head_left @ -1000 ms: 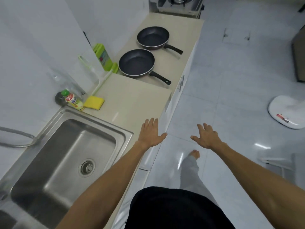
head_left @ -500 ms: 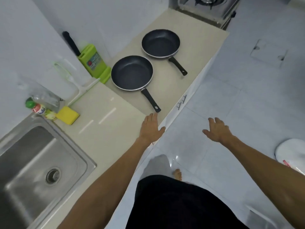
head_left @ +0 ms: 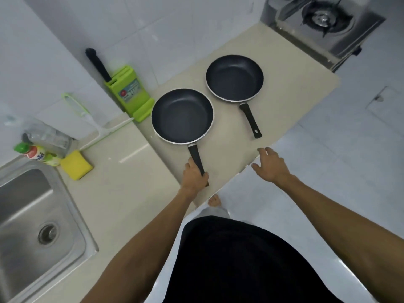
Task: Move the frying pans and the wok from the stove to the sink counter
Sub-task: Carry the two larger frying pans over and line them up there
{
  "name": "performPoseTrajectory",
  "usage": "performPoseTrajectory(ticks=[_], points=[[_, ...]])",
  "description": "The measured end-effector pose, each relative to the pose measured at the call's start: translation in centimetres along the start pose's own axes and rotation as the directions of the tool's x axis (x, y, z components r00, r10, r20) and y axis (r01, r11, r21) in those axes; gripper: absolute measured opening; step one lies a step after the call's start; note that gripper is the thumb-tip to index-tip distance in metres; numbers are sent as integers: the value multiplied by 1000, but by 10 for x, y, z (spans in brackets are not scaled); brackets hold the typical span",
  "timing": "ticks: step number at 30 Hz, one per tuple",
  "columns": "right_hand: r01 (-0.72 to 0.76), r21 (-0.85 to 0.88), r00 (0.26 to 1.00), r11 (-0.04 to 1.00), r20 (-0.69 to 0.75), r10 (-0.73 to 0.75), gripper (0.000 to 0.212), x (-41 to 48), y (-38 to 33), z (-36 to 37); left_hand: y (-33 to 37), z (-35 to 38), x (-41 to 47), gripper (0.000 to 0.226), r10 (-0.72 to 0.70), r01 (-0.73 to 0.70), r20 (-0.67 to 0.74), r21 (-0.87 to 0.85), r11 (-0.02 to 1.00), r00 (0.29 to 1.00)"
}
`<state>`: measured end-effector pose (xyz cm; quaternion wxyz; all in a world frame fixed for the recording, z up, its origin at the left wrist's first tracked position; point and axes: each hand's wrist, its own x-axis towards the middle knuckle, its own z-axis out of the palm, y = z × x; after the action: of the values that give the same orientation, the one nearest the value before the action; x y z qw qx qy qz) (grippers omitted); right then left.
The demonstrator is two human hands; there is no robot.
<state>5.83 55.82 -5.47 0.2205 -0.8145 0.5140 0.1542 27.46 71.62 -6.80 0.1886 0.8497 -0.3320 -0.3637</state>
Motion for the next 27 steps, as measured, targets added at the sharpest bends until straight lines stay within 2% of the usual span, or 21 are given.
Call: performPoseTrajectory(ticks=[4,8,11,14,15,17,20,23,27], points=[[-30,-11,999,999,-13,30,61,41,17,-26,6,2,25,61,-136,136,17,-1,991,991],[-2,-47,1000,999,16,3,62,63,29,-29,10,12,38,58,-200,200,62,11,980,978],[22,-57,999,998,50,-20,61,78,33,-31,13,19,43,51,-267,270,68,-42,962,961],[64,-62,995,996,85,-58,61,96,34,-35,16,25,50,42,-369,380,88,-188,906,925],[77,-52,994,996,85,-73,61,100,32,-35,14,25,52,40,-408,426,120,-251,869,905],[127,-25,987,992,100,-123,60,117,33,-41,16,27,58,33,-489,533,219,-434,726,844],[186,10,973,983,135,-185,61,143,37,-50,27,27,56,23,-511,584,323,-630,512,796],[202,83,958,976,189,-215,60,167,44,-59,42,27,55,33,-531,572,326,-715,402,782],[104,228,950,968,264,-164,69,195,55,-69,77,29,59,47,-528,548,344,-783,295,777]])
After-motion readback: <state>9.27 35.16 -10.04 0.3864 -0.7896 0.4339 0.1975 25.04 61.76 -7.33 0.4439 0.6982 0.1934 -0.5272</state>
